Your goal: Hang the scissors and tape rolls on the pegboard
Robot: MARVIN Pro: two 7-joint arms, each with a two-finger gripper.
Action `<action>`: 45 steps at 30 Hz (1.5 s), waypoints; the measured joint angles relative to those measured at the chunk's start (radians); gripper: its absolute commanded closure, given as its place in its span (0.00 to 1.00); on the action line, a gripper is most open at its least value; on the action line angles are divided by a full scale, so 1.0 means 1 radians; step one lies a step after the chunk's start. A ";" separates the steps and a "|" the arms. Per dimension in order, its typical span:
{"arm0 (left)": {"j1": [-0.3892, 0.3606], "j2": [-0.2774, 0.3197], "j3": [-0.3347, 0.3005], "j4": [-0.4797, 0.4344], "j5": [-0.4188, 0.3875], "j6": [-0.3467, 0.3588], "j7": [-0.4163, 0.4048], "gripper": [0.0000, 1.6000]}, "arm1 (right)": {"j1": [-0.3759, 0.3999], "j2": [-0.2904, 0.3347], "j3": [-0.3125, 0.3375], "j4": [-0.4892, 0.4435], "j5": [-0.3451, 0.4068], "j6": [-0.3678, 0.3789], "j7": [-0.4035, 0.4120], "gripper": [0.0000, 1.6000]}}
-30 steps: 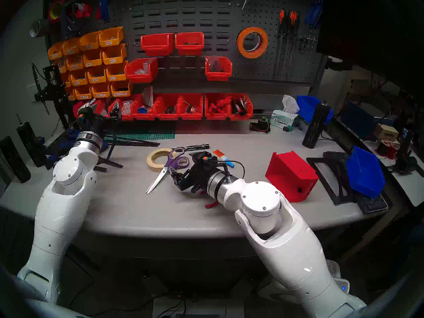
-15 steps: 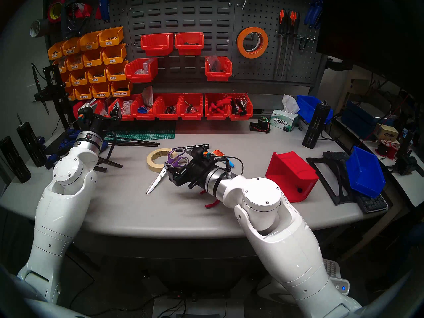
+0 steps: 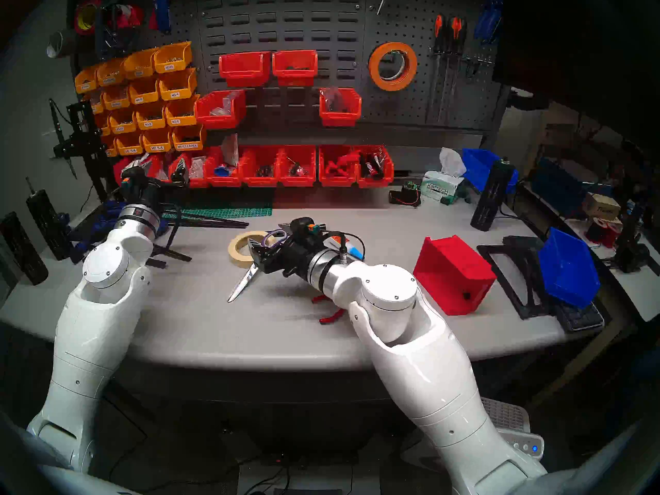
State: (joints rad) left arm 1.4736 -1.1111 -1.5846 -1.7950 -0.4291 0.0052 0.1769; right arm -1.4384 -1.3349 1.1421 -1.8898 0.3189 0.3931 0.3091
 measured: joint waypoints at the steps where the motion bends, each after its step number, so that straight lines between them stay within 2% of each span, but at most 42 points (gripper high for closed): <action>1: 0.000 0.000 0.000 0.000 0.000 0.000 0.000 0.00 | 0.005 -0.004 -0.002 0.003 -0.002 0.001 -0.005 0.00; 5: 0.000 0.000 0.000 0.000 0.000 0.000 0.000 0.00 | 0.029 -0.022 -0.010 0.015 -0.019 0.019 -0.036 0.00; 10: 0.000 0.000 0.000 0.000 0.000 0.000 0.000 0.00 | 0.049 -0.038 -0.017 0.022 -0.039 0.079 -0.080 0.00; 19: 0.000 0.000 0.000 0.000 0.000 0.000 0.000 0.00 | 0.060 -0.056 -0.014 0.024 -0.054 0.146 -0.125 0.00; 36: 0.000 0.000 0.000 0.000 0.000 0.000 0.000 0.00 | 0.058 -0.064 -0.016 0.006 -0.057 0.185 -0.140 0.00; 45: 0.000 0.000 0.000 0.000 0.000 0.000 0.000 0.00 | 0.044 -0.048 -0.002 -0.015 -0.077 0.206 -0.164 0.00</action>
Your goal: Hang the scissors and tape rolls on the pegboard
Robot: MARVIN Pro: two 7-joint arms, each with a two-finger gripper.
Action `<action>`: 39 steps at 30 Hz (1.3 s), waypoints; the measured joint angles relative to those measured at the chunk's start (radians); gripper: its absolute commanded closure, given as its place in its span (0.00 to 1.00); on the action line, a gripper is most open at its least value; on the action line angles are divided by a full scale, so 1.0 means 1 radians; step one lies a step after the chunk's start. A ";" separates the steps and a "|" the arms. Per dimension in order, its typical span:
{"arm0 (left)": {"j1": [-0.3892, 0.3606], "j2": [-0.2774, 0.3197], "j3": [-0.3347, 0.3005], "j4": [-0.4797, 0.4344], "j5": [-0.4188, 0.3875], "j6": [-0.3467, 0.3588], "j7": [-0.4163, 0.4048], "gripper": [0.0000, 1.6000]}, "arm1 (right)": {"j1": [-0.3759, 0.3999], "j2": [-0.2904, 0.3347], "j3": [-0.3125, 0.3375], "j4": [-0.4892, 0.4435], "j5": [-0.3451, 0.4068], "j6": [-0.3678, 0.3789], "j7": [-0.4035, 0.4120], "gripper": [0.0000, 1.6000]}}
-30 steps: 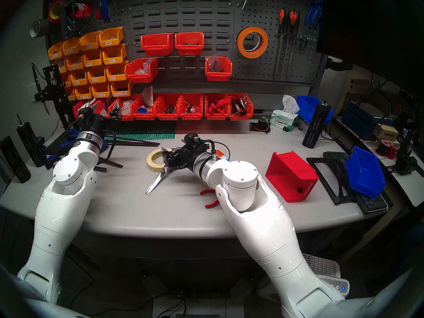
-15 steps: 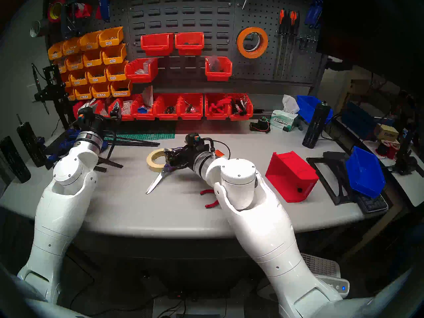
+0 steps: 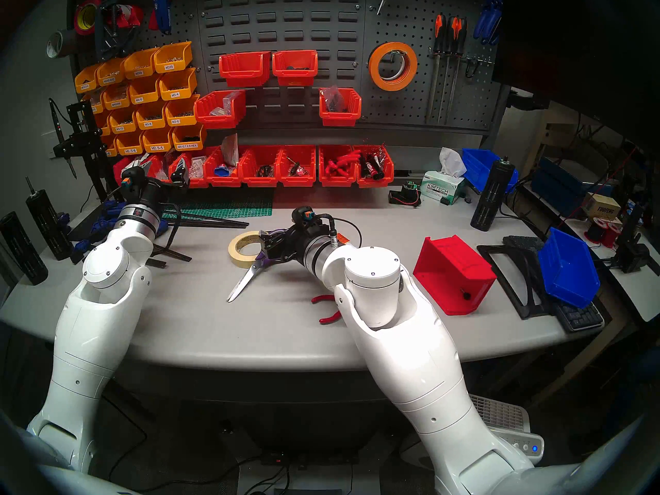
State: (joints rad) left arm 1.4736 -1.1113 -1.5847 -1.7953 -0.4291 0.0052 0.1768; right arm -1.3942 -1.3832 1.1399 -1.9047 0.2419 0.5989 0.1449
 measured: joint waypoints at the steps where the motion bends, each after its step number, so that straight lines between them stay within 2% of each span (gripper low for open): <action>1: 0.000 0.000 0.000 0.000 0.000 0.000 0.000 0.00 | -0.001 0.002 0.001 -0.001 0.000 0.003 0.000 0.00; 13: 0.000 0.000 0.000 0.000 0.000 0.000 0.000 0.00 | 0.002 0.039 0.009 -0.011 0.015 0.053 0.049 0.00; 34: 0.000 0.000 0.000 0.000 0.000 0.000 0.000 0.00 | 0.086 0.086 -0.014 0.027 0.017 0.043 0.169 0.00; 39: 0.000 0.000 0.000 0.000 0.000 0.000 0.000 0.00 | 0.095 0.079 0.009 0.044 0.040 0.050 0.185 0.00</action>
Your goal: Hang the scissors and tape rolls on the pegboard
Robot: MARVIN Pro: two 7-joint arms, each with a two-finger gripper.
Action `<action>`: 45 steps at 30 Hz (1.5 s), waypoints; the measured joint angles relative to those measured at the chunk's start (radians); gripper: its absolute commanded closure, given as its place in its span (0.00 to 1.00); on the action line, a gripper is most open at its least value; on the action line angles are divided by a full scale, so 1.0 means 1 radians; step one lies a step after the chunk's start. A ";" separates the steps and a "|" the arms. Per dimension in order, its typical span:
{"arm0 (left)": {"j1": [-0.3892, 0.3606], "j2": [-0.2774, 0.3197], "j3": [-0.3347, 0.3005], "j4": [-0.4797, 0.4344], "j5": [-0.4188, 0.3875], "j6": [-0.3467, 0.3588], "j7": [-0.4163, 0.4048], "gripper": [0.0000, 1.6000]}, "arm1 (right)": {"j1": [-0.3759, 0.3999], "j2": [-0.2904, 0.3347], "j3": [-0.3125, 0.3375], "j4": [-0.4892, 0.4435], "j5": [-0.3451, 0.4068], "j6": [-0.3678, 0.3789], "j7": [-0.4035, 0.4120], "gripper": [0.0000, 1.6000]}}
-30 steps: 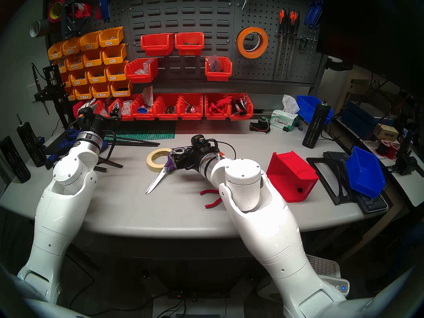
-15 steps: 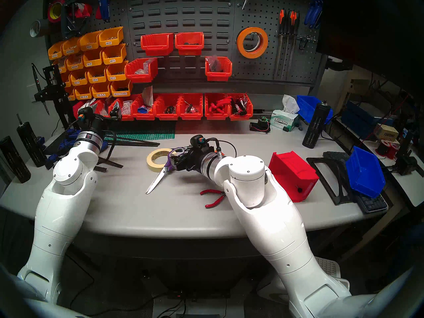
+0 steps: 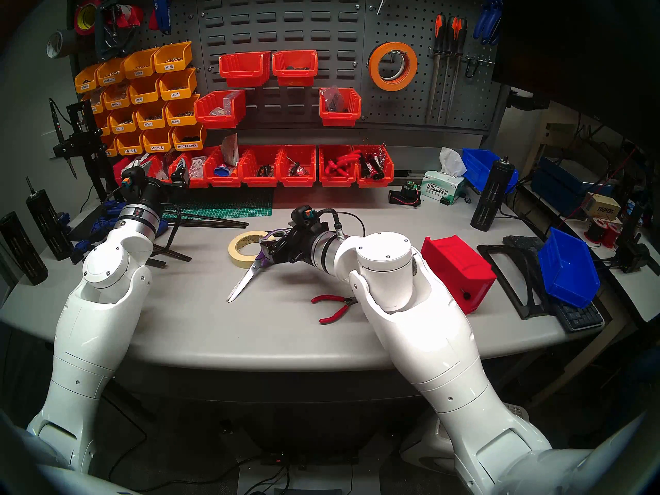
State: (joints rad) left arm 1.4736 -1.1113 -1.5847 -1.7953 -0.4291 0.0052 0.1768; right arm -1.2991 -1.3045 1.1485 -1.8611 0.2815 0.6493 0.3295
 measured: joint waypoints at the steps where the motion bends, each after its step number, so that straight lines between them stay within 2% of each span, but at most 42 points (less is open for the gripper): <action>1: 0.000 0.000 0.000 0.000 0.000 0.000 0.000 0.00 | 0.001 -0.002 0.006 0.003 0.005 0.003 0.001 0.00; 15: 0.000 0.000 0.000 0.000 0.000 0.000 0.000 0.00 | 0.039 -0.039 0.123 0.055 0.130 0.097 0.048 0.00; 22: 0.000 0.000 0.000 0.000 0.000 0.000 0.000 0.00 | 0.066 -0.046 0.159 0.085 0.207 0.193 0.107 0.00; 27: 0.000 0.000 0.000 0.000 0.000 0.000 0.000 0.00 | 0.087 -0.026 0.146 0.096 0.220 0.229 0.163 0.00; 32: 0.000 0.000 0.000 0.000 0.000 0.000 0.000 0.00 | 0.112 0.036 0.085 0.105 0.211 0.236 0.259 0.00; 45: 0.000 0.000 0.000 0.000 0.000 0.000 0.000 0.00 | 0.138 0.092 0.056 0.126 0.194 0.222 0.335 0.00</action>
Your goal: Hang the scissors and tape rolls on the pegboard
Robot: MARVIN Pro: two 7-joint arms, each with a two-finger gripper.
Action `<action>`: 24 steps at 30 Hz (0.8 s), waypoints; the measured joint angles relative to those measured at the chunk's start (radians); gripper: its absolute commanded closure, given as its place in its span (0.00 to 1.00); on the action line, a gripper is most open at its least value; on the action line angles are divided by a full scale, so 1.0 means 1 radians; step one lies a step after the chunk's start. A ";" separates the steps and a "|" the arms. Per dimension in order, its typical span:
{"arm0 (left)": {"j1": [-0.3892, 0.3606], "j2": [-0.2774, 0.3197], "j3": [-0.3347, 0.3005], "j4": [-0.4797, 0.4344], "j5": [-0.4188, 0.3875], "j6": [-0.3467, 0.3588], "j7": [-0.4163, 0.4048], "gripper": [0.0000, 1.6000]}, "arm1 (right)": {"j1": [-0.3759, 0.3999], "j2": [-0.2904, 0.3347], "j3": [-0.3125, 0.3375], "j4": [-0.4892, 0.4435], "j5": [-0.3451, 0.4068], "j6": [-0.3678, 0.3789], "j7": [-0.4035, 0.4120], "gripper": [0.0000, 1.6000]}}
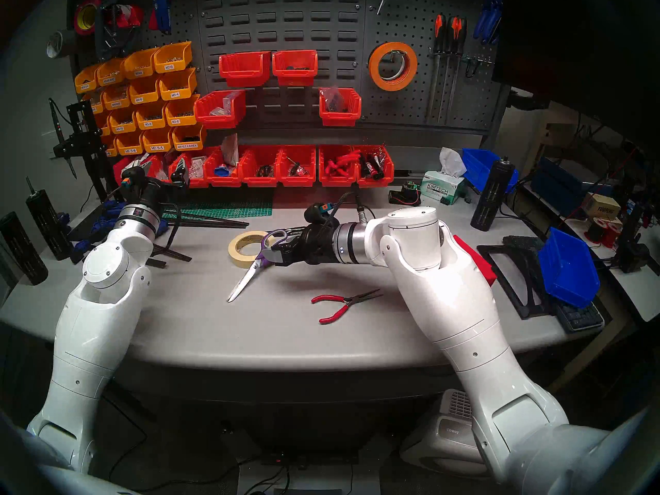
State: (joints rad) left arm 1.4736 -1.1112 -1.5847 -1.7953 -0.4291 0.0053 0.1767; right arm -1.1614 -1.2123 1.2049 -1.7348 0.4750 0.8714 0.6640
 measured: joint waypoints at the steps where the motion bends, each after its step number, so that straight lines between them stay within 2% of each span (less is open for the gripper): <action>1: 0.000 0.000 0.000 0.000 0.000 0.000 0.000 0.00 | 0.000 0.001 0.001 0.001 0.000 -0.003 0.002 0.00; 14: 0.000 0.000 0.000 0.000 0.000 0.000 0.000 0.00 | -0.005 -0.010 0.008 0.002 0.003 -0.026 0.003 0.00; 24: 0.000 0.000 0.000 0.000 0.000 0.000 0.000 0.00 | -0.008 -0.036 0.010 0.008 0.003 -0.037 -0.032 0.00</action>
State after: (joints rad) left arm 1.4736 -1.1113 -1.5847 -1.7953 -0.4291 0.0053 0.1768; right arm -1.1695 -1.2485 1.2152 -1.7264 0.4784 0.8347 0.6322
